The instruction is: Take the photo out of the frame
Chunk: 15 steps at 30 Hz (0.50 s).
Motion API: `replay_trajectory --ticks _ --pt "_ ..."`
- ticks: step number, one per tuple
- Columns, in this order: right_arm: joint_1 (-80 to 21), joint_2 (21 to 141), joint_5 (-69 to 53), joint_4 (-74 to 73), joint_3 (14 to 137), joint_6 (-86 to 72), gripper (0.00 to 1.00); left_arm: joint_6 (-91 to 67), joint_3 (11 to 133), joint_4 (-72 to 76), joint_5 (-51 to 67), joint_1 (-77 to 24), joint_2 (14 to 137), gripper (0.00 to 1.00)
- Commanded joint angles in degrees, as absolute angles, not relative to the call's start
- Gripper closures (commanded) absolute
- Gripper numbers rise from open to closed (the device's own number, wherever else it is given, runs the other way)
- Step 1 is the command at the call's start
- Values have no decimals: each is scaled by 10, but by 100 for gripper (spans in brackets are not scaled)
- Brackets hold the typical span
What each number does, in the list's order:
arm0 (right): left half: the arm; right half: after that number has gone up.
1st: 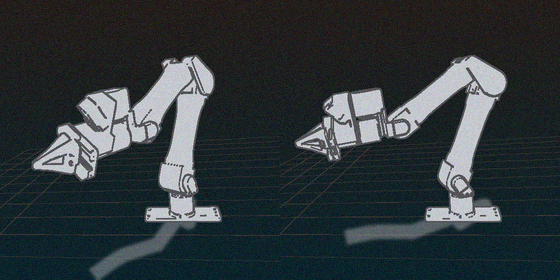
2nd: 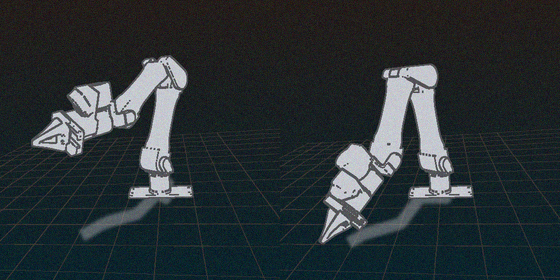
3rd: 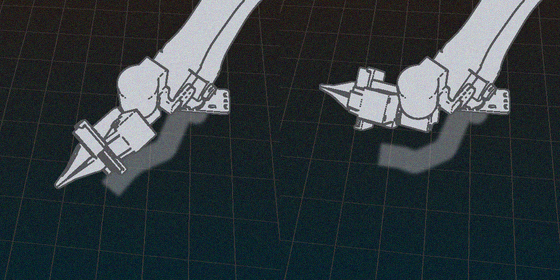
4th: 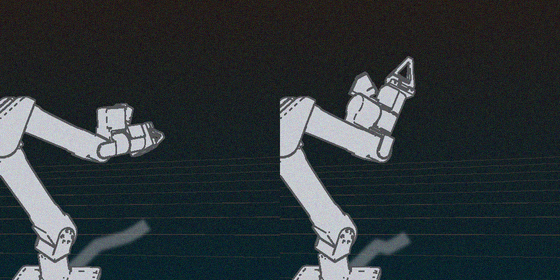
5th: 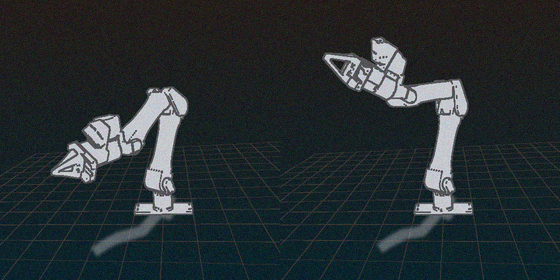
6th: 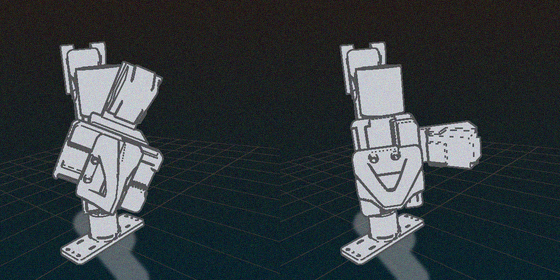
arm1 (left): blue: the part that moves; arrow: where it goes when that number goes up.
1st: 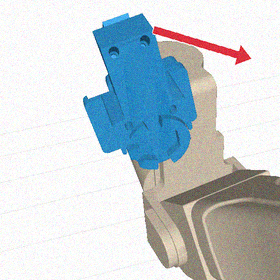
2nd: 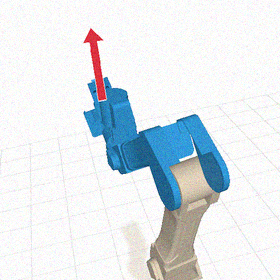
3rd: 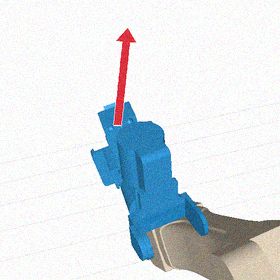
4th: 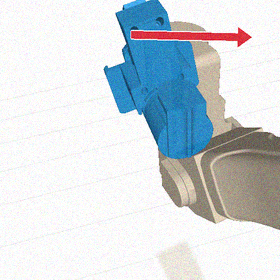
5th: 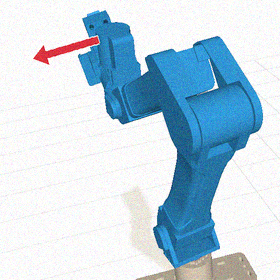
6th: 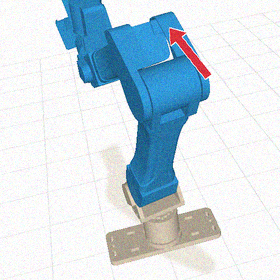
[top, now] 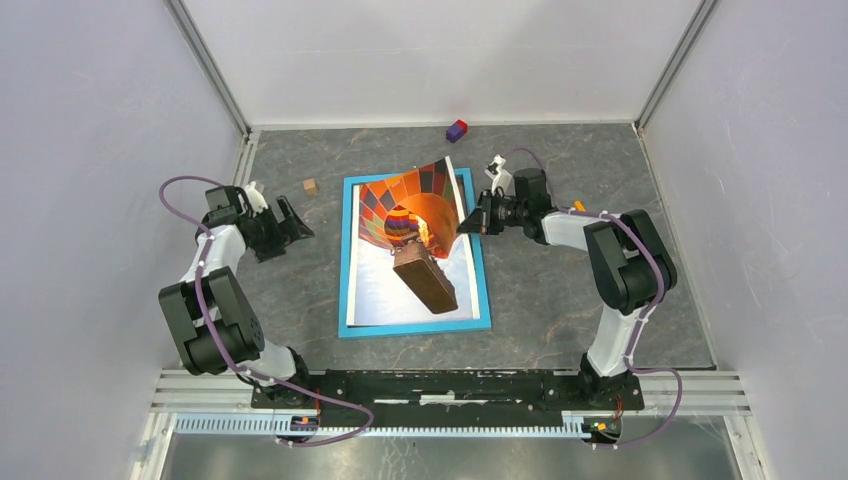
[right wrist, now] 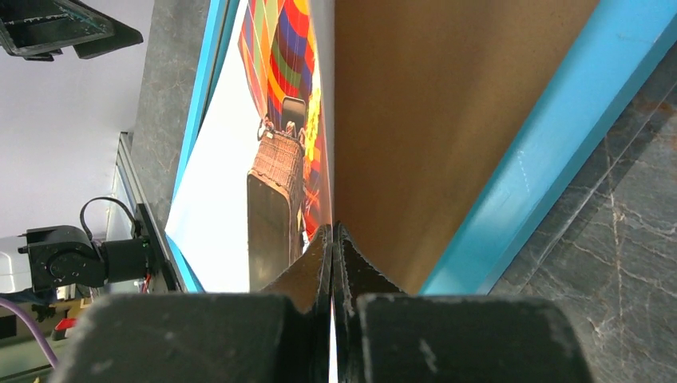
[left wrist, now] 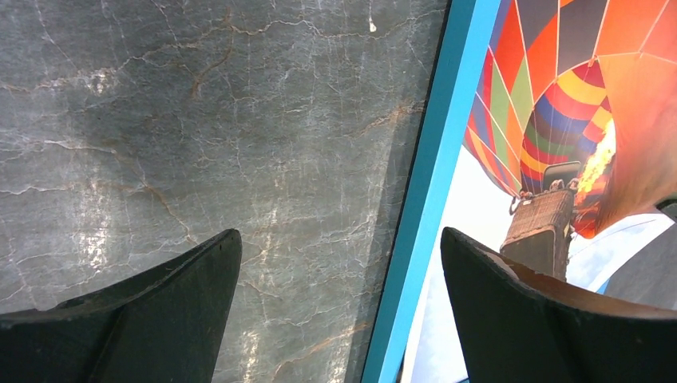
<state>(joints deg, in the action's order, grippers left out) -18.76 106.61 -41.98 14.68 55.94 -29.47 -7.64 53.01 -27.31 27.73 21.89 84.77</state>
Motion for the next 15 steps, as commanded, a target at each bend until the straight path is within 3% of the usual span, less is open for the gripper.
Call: replay_trajectory --ticks 1,5,7,11,15 --pt "-195 1072 -423 150 594 -280 100 -78 531 -259 301 222 854 0" --pt "-207 1071 -421 142 597 -275 100 -78 530 -257 301 223 853 0" --pt "-209 1071 -417 134 602 -267 95 -78 530 -257 303 223 854 0" --pt "-208 1057 -381 76 628 -219 47 -71 538 -271 299 223 851 0" --pt "-205 1031 -347 11 657 -173 21 -57 550 -287 298 223 841 0"
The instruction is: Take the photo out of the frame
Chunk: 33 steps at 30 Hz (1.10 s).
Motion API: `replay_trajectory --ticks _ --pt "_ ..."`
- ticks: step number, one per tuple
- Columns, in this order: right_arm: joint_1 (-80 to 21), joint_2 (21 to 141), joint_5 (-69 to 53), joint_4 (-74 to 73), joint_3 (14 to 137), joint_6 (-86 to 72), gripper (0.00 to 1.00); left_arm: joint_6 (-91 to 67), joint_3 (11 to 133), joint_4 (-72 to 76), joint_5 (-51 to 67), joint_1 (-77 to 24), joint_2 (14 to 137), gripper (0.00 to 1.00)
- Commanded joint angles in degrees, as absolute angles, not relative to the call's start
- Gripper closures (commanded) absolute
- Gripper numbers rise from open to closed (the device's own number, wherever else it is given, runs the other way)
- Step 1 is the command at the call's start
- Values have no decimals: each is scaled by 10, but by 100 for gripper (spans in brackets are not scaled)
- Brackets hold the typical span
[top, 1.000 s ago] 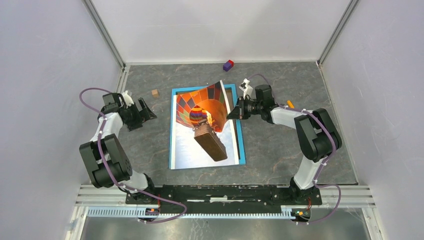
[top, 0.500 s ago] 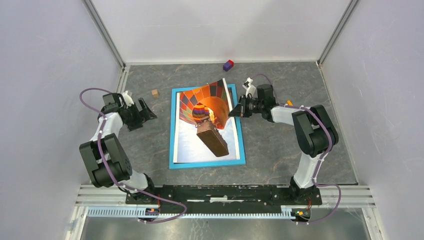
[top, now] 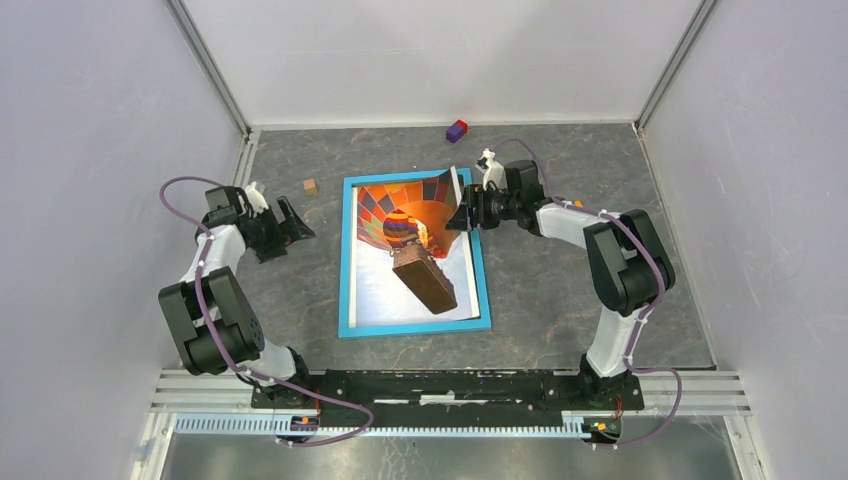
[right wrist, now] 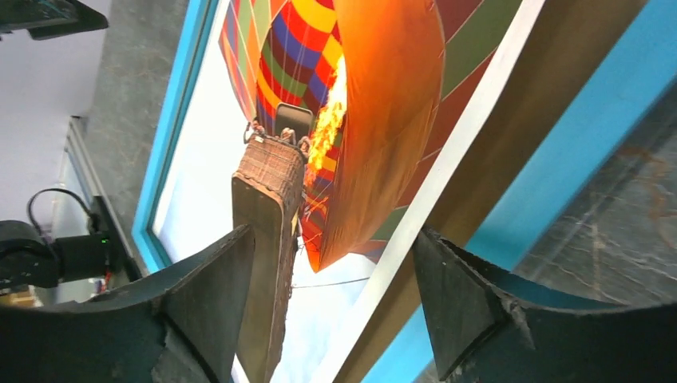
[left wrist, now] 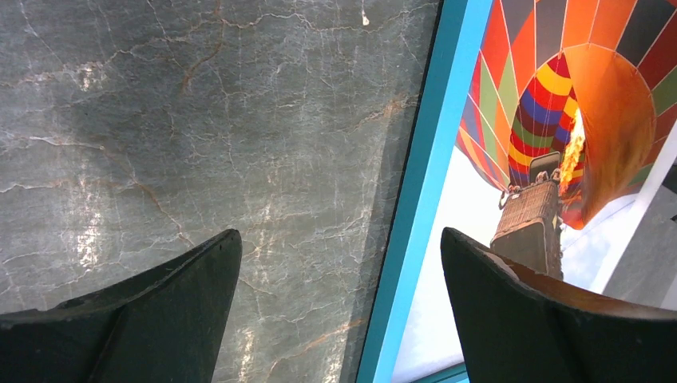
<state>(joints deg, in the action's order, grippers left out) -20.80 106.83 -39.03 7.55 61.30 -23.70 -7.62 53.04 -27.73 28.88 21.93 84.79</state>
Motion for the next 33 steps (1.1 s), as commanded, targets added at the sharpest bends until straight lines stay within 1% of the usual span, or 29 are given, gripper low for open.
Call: replay_trajectory --ticks 1,4,6,10,17,20,23,27,30,33 --pt "-205 1024 -341 1 664 -157 16 -54 552 -290 298 222 838 0" --pt "-202 1007 -317 -65 694 -104 7 -35 569 -310 300 222 827 0" --pt "-198 994 -297 -101 713 -67 2 -12 588 -335 301 222 824 0" --pt "-172 967 -280 -147 740 -9 2 45 645 -395 290 222 817 0" --pt "-92 907 -302 -206 774 83 2 145 743 -458 248 222 793 0" --pt "-63 863 -296 -221 753 124 2 173 812 -508 246 205 802 0" --pt "-20 813 -318 -222 698 154 2 182 860 -533 213 155 810 0" --pt "47 759 -349 -213 607 188 2 171 828 -521 210 97 801 0" --pt "101 741 -379 -203 547 213 2 152 753 -477 168 53 786 0" --pt "125 730 -376 -183 492 237 2 136 686 -441 161 41 772 0"
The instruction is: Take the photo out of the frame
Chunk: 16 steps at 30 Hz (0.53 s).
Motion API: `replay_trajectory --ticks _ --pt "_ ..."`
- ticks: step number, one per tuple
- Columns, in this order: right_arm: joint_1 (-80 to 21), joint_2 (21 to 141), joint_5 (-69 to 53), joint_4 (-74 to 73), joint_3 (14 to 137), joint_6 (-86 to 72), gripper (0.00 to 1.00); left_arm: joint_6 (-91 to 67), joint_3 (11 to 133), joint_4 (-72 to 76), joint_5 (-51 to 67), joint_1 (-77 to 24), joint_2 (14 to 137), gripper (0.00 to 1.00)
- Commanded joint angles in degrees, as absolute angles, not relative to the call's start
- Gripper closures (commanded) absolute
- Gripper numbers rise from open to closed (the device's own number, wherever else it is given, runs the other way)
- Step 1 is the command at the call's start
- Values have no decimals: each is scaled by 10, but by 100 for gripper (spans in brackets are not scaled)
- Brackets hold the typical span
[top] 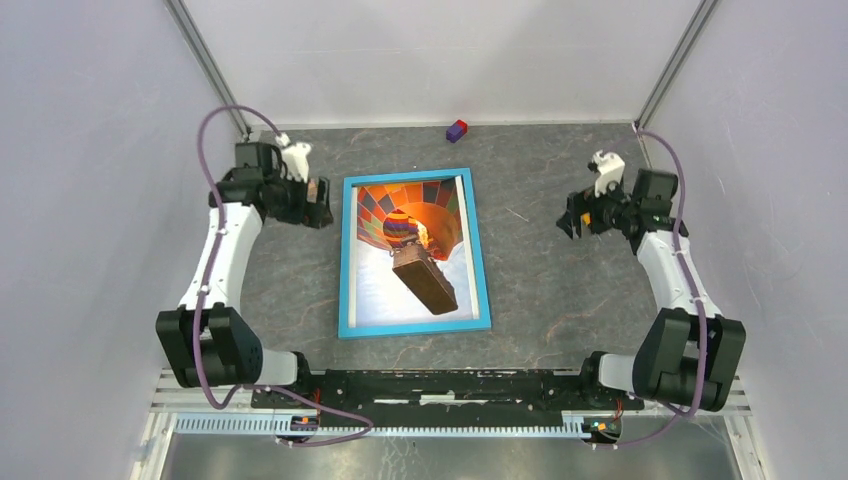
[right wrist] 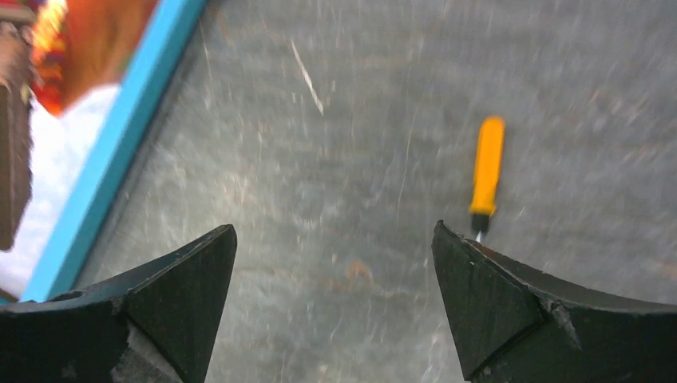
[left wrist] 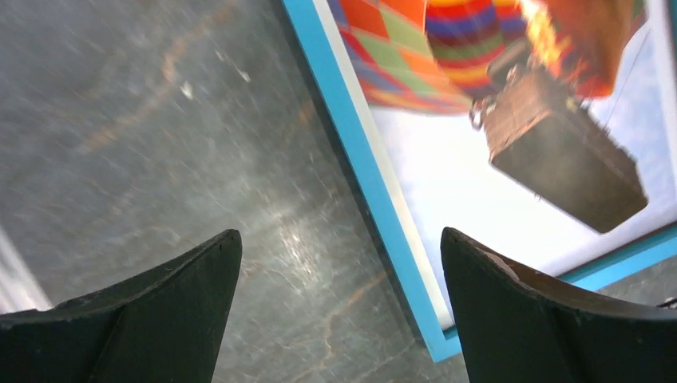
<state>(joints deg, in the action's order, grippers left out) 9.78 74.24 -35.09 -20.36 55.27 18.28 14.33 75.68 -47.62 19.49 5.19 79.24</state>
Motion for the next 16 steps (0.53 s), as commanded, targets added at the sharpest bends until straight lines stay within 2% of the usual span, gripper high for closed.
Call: replay_trajectory --ticks 1,8,16 --pt "127 728 -369 -180 479 247 2 134 668 -434 162 41 768 0" --pt "134 719 -359 -120 385 259 2 131 575 -388 154 41 749 0" --pt "134 702 -357 -118 379 250 2 121 581 -394 144 41 739 0"
